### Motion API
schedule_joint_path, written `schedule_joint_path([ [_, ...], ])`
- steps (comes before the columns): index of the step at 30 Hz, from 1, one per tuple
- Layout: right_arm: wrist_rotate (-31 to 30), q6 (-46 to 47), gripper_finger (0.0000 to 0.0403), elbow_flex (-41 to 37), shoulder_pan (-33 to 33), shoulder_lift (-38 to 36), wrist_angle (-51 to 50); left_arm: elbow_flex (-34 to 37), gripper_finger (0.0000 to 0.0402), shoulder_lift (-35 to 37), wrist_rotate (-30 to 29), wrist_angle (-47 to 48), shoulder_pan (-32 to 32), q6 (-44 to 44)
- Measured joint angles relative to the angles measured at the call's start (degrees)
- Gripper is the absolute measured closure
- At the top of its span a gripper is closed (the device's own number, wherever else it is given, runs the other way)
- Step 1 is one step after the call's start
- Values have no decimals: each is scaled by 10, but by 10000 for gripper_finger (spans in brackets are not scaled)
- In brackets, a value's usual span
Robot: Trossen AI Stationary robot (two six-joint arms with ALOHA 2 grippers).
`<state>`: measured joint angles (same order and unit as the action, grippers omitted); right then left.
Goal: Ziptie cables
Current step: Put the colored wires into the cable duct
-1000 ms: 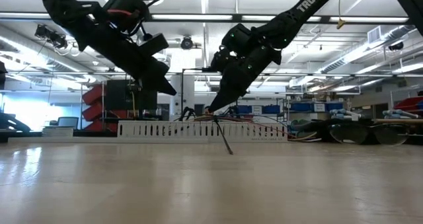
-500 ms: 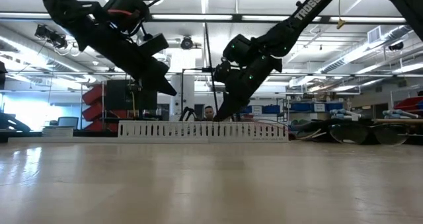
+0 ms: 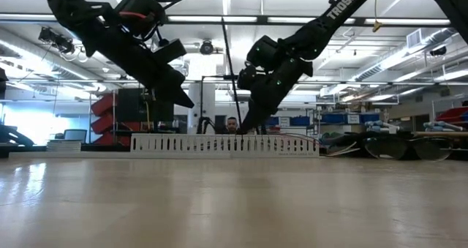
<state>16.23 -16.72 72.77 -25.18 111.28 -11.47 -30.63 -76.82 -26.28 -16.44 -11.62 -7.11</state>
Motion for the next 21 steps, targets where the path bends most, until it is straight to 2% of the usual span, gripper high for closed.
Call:
schedule_joint_path([
  [21, 0, -16, 403, 0, 20, 0, -77, 0, 363, 0, -3, 18, 0, 14],
])
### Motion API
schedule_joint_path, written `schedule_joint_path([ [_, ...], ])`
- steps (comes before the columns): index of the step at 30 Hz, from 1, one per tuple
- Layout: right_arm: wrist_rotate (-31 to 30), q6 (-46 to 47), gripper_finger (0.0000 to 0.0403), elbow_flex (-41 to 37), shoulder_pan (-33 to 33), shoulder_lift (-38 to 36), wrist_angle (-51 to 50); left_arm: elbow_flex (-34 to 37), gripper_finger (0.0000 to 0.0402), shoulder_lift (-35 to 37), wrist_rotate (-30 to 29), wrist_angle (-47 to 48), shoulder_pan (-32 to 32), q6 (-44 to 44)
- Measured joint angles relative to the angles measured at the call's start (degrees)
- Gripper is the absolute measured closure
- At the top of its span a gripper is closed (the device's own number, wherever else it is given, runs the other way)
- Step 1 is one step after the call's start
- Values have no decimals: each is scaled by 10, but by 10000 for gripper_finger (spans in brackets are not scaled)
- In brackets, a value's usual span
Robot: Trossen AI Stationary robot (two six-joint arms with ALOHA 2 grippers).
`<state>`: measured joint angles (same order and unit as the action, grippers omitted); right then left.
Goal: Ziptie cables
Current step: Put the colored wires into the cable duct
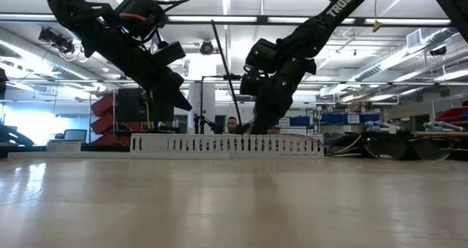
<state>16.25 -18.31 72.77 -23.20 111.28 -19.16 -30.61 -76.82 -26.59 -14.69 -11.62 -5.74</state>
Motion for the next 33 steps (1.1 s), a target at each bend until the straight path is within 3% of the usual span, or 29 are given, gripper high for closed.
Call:
schedule_joint_path([
  [7, 0, -8, 403, 0, 0, 0, 11, 0, 363, 0, -16, -69, 0, 39],
  [12, 0, -8, 403, 0, 0, 0, 13, 0, 363, -26, 52, -160, 0, 58],
  [18, 1, -14, 403, 0, -6, -3, 13, 1, 348, -34, 57, -97, 0, 53],
  [26, 36, -26, 403, 0, -10, -10, 13, 0, 305, -49, 150, -125, 19, -155],
  [29, 41, -33, 403, 0, -11, -10, 14, 0, 288, -75, 152, -135, 23, -235],
  [33, 60, -34, 403, 0, -15, -10, 15, 0, 275, -124, 140, -226, 21, -317],
])
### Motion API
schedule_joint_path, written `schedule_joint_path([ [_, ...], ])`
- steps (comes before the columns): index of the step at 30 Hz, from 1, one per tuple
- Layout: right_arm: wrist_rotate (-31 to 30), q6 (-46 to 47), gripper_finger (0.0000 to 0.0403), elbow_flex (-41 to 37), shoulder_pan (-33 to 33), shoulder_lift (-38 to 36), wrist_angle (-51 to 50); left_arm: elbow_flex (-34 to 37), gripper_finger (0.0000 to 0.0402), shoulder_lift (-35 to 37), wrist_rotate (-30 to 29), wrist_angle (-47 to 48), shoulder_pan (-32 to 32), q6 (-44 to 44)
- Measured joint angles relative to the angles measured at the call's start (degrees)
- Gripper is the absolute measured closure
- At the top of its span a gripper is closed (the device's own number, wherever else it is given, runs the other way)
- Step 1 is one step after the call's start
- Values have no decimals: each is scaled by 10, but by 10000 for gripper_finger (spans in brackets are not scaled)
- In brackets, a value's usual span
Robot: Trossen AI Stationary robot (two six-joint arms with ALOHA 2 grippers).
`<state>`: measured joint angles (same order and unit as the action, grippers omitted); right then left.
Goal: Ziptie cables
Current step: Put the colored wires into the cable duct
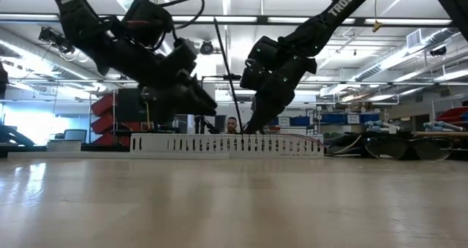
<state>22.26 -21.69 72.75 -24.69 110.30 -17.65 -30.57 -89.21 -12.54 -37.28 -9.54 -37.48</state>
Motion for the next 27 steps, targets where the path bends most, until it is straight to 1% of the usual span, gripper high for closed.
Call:
schedule_joint_path([
  [2, 5, 0, 403, 0, -2, 0, 0, -3, 273, -28, -3, -49, -4, -23],
  [4, 6, 0, 403, 0, -2, 0, 0, -12, 273, -53, -1, -68, -6, -31],
  [10, 14, -5, 403, 0, -8, 0, 2, -54, 273, -119, 8, -57, -6, -44],
  [13, 20, -5, 403, 0, -13, 0, 2, -73, 273, -140, 8, -61, -9, -45],
  [17, 20, -5, 403, 0, -17, 0, 4, -89, 273, -152, -1, -60, -15, -46],
  [22, 31, -6, 403, 0, -17, 0, 8, -92, 275, -152, -1, -57, -17, -60],
  [27, 32, -6, 403, 0, -17, 0, 11, -92, 297, -152, 3, -51, -17, -73],
])
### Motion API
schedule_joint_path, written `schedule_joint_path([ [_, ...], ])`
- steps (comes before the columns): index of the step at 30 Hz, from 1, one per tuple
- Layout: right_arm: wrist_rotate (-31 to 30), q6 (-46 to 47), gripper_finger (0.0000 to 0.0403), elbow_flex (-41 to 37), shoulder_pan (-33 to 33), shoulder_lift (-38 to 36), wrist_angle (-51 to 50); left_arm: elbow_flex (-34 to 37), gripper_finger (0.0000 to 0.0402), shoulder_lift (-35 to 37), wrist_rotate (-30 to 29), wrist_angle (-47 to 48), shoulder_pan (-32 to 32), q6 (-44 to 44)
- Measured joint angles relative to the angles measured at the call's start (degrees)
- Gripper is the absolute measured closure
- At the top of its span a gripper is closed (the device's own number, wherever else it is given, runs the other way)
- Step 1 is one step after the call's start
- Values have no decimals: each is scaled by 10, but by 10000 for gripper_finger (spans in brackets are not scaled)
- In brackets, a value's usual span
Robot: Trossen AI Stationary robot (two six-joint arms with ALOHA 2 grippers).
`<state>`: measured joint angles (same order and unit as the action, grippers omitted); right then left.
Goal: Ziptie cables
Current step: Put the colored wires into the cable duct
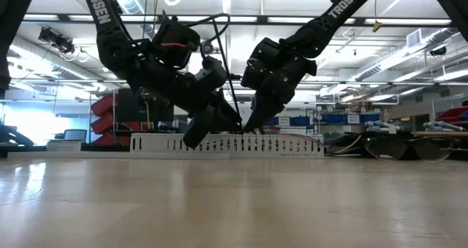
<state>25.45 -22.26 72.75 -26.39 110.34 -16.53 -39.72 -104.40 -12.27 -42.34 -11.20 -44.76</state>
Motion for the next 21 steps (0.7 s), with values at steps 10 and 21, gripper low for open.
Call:
schedule_joint_path([
  [10, 0, 3, 403, 0, -4, 0, 2, 1, 394, 0, 22, -7, 1, -1],
  [21, 0, 17, 403, 0, -5, 0, 1, -6, 401, 0, -4, -21, 6, 78],
])
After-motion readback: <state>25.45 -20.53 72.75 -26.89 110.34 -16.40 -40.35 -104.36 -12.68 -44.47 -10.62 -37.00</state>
